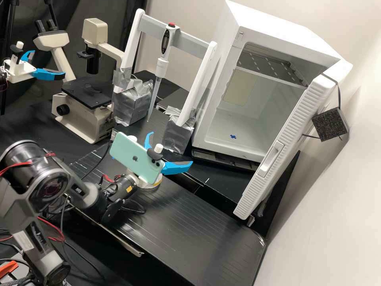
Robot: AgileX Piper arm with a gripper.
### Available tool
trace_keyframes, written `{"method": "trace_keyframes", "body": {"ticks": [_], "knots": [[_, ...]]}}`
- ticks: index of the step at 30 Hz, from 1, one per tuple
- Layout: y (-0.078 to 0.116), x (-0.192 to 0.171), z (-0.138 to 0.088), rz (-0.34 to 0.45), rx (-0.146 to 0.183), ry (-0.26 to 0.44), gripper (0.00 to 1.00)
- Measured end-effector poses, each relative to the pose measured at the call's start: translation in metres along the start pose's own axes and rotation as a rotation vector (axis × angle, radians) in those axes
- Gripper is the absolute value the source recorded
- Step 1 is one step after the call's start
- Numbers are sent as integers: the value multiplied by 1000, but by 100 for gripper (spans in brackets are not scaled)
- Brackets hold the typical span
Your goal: Move the petri dish to the incubator
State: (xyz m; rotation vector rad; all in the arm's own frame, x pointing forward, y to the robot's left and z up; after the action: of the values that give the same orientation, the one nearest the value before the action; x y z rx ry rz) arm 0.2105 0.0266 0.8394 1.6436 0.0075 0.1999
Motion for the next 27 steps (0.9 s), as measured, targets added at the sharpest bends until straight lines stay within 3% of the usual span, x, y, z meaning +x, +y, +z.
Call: {"method": "trace_keyframes", "body": {"ticks": [9, 15, 27], "knots": [[-6, -44, 2, -70, -48, 20, 100], [-2, -46, 6, -81, -55, 14, 100], [-11, -44, 20, -176, -54, -31, 100]]}}
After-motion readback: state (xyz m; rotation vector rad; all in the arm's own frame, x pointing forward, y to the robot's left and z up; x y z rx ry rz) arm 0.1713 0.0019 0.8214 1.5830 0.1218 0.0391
